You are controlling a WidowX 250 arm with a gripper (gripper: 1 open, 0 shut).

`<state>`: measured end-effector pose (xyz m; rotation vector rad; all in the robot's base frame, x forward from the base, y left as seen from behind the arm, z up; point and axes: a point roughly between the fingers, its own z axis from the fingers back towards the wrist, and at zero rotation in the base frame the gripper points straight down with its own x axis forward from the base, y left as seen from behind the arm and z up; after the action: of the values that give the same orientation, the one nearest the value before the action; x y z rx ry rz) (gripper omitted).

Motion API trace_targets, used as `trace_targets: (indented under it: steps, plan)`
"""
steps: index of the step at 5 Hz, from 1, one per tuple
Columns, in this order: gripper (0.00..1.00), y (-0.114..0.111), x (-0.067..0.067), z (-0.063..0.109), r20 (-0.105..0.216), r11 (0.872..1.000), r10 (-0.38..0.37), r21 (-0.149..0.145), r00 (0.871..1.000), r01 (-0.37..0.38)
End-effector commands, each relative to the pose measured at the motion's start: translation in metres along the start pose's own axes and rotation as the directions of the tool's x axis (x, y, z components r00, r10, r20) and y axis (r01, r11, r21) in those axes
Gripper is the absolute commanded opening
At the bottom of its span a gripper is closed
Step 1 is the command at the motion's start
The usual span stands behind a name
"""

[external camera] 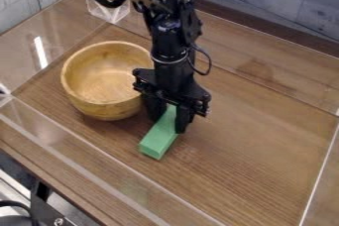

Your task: Put green stick into wooden bowl

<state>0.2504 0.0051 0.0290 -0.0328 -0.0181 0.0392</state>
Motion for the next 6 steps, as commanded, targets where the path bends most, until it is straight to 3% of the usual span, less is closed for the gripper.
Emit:
trace_targets:
  steps: [1,6]
  plan:
    - [0.0,0.0072,0.0029,0.0088,0.032,1.0,0.015,0.001,0.999,-0.015]
    - [0.0,0.0159,-0.0001,0.0125,0.018,1.0,0.025,-0.012,1.0,-0.024]
